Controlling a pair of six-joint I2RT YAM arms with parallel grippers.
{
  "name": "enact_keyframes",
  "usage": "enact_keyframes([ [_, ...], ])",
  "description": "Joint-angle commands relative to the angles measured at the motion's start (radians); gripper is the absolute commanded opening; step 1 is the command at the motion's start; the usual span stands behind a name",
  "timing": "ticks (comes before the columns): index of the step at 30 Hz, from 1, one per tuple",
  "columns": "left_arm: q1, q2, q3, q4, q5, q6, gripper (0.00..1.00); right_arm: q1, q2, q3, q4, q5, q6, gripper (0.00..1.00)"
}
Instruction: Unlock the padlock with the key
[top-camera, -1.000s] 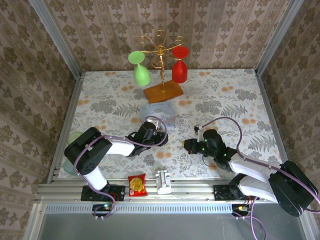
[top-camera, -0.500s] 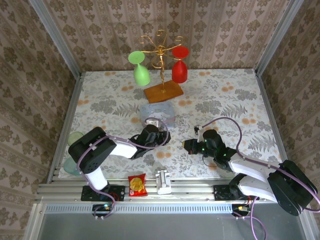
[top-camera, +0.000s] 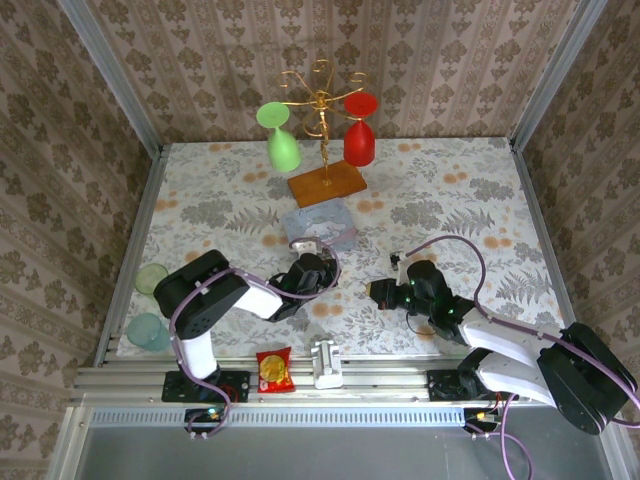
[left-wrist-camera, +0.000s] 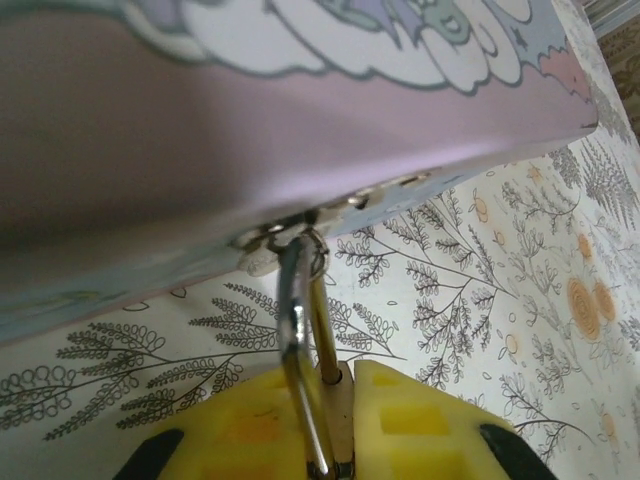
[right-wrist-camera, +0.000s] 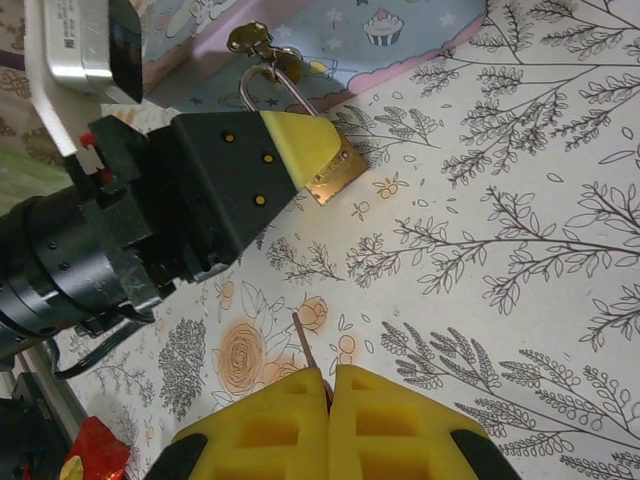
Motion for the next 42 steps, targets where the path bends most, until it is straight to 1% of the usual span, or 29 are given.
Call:
enact_keyframes([
  [1, -0.005, 0.016, -0.026, -0.151, 0.051, -0.002, 0.02, -0.008, 0.010, 0.001, -0.022, 0.044, -0.003, 0.00],
  [4, 0.001, -0.007, -0.035, -0.145, 0.067, -0.010, 0.00, -0.013, 0.075, 0.037, -0.021, 0.046, 0.009, 0.00],
  [7, 0.010, -0.026, -0.044, -0.134, 0.086, -0.018, 0.00, -0.015, 0.167, 0.075, 0.031, -0.001, 0.038, 0.00],
  [11, 0.020, -0.049, -0.079, -0.092, 0.110, -0.063, 0.00, -0.015, 0.272, 0.117, 0.090, -0.050, 0.097, 0.00],
  [15, 0.021, -0.060, -0.147, 0.033, 0.117, -0.150, 0.00, -0.010, 0.351, 0.132, 0.197, -0.101, 0.191, 0.00],
  [18, 0.024, -0.069, -0.190, 0.134, 0.117, -0.210, 0.00, -0.009, 0.407, 0.151, 0.223, -0.137, 0.241, 0.00],
  [21, 0.033, -0.068, -0.225, 0.223, 0.114, -0.259, 0.00, -0.011, 0.466, 0.137, 0.320, -0.165, 0.281, 0.00],
  [26, 0.042, -0.063, -0.249, 0.300, 0.125, -0.301, 0.00, -0.010, 0.564, 0.115, 0.494, -0.223, 0.371, 0.00],
  [29, 0.042, -0.068, -0.253, 0.327, 0.125, -0.319, 0.00, -0.010, 0.600, 0.107, 0.562, -0.245, 0.400, 0.00],
  [33, 0.043, -0.083, -0.255, 0.341, 0.125, -0.329, 0.00, -0.009, 0.610, 0.095, 0.609, -0.251, 0.401, 0.00],
  [39, 0.046, -0.073, -0.267, 0.424, 0.128, -0.371, 0.00, -0.008, 0.654, 0.096, 0.683, -0.282, 0.440, 0.00],
  [42, 0.047, -0.069, -0.266, 0.436, 0.128, -0.379, 0.00, -0.009, 0.699, 0.082, 0.772, -0.290, 0.486, 0.00],
])
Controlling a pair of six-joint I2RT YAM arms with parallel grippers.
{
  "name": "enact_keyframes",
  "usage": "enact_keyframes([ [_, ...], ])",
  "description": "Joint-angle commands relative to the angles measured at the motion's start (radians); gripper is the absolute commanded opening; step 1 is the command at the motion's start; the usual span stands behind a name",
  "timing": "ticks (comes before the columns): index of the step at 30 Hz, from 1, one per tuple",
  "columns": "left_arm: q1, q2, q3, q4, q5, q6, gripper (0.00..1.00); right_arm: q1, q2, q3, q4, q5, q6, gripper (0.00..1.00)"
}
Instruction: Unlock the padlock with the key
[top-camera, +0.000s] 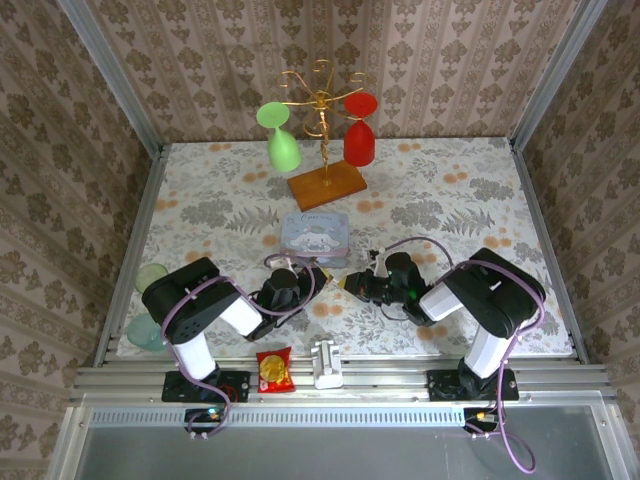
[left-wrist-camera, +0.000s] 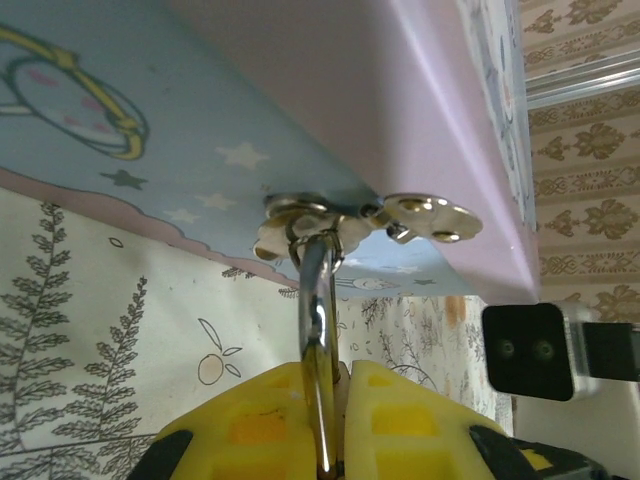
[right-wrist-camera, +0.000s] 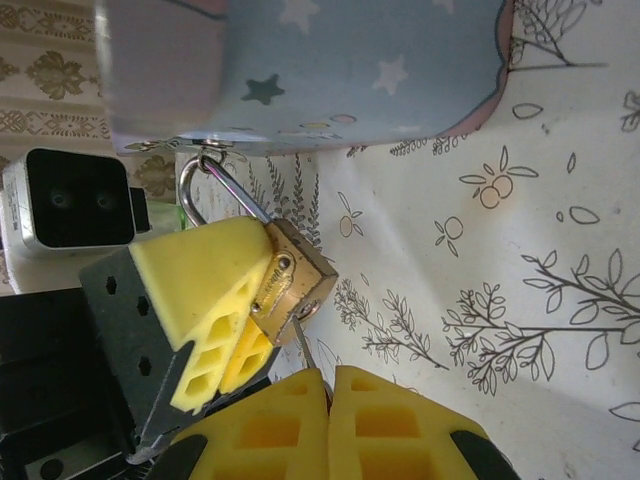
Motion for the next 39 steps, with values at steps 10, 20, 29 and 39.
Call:
enact_keyframes([
  [10, 0.003, -0.010, -0.002, 0.086, 0.006, -0.029, 0.00, -0.003, 0.124, -0.044, 0.281, -0.031, 0.114, 0.00],
  [20, -0.001, 0.000, -0.005, 0.115, 0.006, -0.033, 0.00, -0.011, 0.101, -0.042, 0.294, -0.009, 0.116, 0.00],
  [29, -0.033, 0.034, 0.014, 0.157, 0.010, -0.062, 0.00, -0.017, 0.143, -0.014, 0.308, -0.011, 0.161, 0.00],
  [39, -0.045, 0.013, 0.036, 0.168, 0.013, -0.097, 0.00, -0.024, 0.131, 0.014, 0.312, -0.036, 0.207, 0.00],
])
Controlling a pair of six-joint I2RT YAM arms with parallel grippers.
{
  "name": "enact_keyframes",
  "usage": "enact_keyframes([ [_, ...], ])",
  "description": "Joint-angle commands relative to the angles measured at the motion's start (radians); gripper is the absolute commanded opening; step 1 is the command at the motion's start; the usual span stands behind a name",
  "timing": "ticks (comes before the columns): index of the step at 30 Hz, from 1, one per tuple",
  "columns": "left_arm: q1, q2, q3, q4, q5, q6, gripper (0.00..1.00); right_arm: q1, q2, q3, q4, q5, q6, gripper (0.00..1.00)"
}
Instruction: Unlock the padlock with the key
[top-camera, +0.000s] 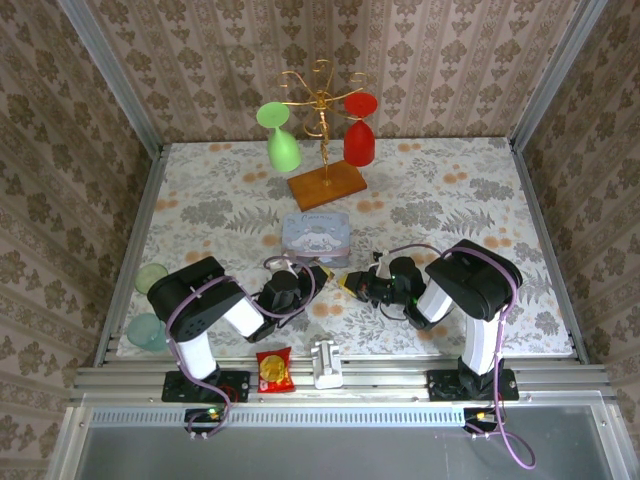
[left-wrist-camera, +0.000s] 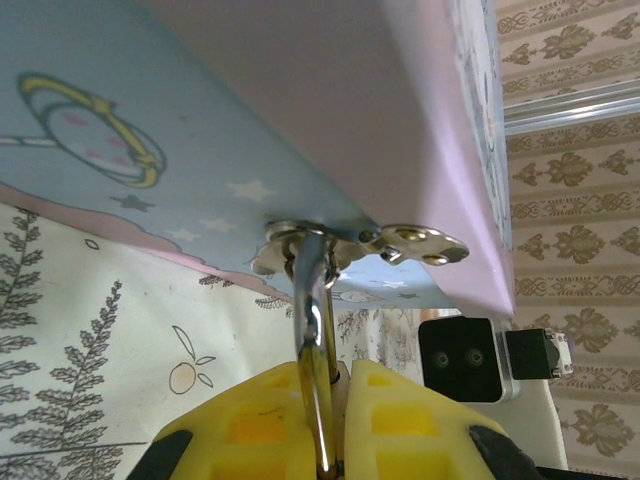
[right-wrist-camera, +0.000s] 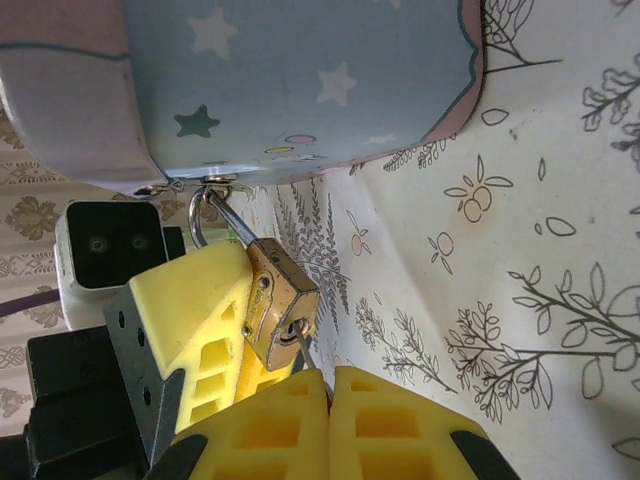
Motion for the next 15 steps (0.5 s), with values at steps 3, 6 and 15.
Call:
enact_keyframes([
  [3, -0.025, -0.037, 0.043, 0.096, 0.052, -0.031, 0.00, -0.009, -0.021, 0.038, 0.040, -0.016, 0.018, 0.00],
  [6, -0.025, -0.041, 0.053, 0.096, 0.054, -0.054, 0.00, -0.009, -0.033, 0.036, 0.043, -0.010, 0.007, 0.00],
  [15, -0.031, -0.042, 0.075, 0.098, 0.057, -0.081, 0.00, -0.018, -0.066, 0.062, 0.043, -0.010, 0.061, 0.00],
])
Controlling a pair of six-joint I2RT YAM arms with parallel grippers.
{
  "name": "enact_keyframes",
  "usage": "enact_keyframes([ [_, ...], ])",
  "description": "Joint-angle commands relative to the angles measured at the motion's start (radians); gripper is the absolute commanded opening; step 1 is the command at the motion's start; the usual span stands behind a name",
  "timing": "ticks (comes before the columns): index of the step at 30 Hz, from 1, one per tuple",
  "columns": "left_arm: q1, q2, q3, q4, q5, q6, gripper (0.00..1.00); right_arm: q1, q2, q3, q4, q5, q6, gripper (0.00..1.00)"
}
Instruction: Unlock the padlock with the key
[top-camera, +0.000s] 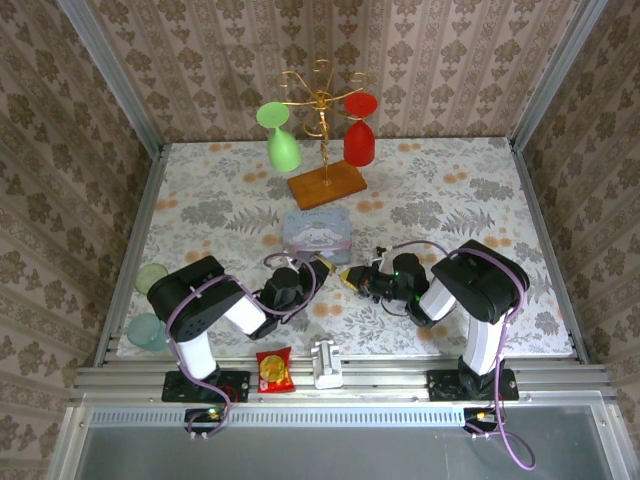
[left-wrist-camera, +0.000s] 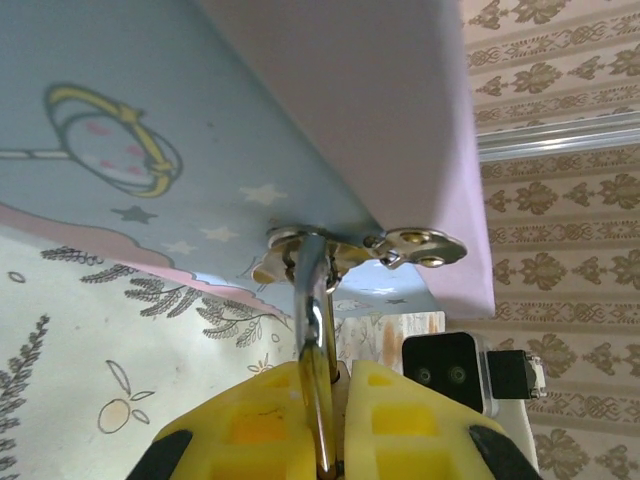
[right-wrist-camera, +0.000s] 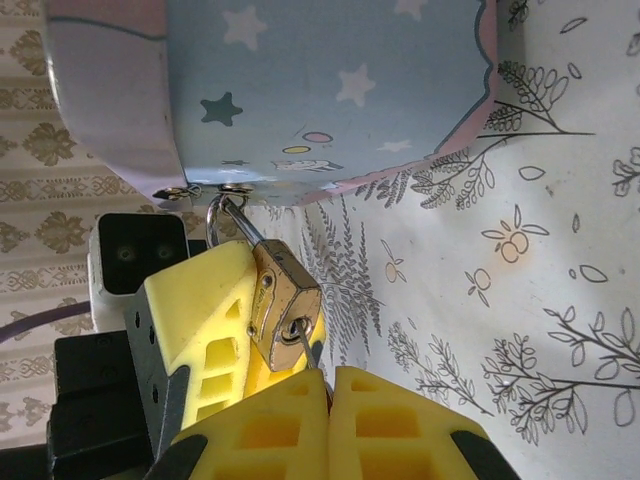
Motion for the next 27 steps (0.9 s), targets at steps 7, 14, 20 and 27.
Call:
enact_keyframes([
  [7, -0.030, -0.038, 0.062, 0.089, 0.092, -0.035, 0.00, 0.002, -0.011, 0.092, 0.047, -0.036, 0.076, 0.00],
  [14, -0.029, -0.029, 0.075, 0.090, 0.100, -0.035, 0.00, -0.002, -0.026, 0.091, 0.039, -0.045, 0.103, 0.00],
  [20, -0.030, -0.030, 0.082, 0.089, 0.110, -0.040, 0.00, -0.028, 0.030, 0.108, 0.035, -0.102, 0.148, 0.00],
  [27, -0.030, -0.041, 0.080, 0.088, 0.118, -0.037, 0.00, -0.092, 0.044, 0.120, -0.055, -0.171, 0.088, 0.00],
])
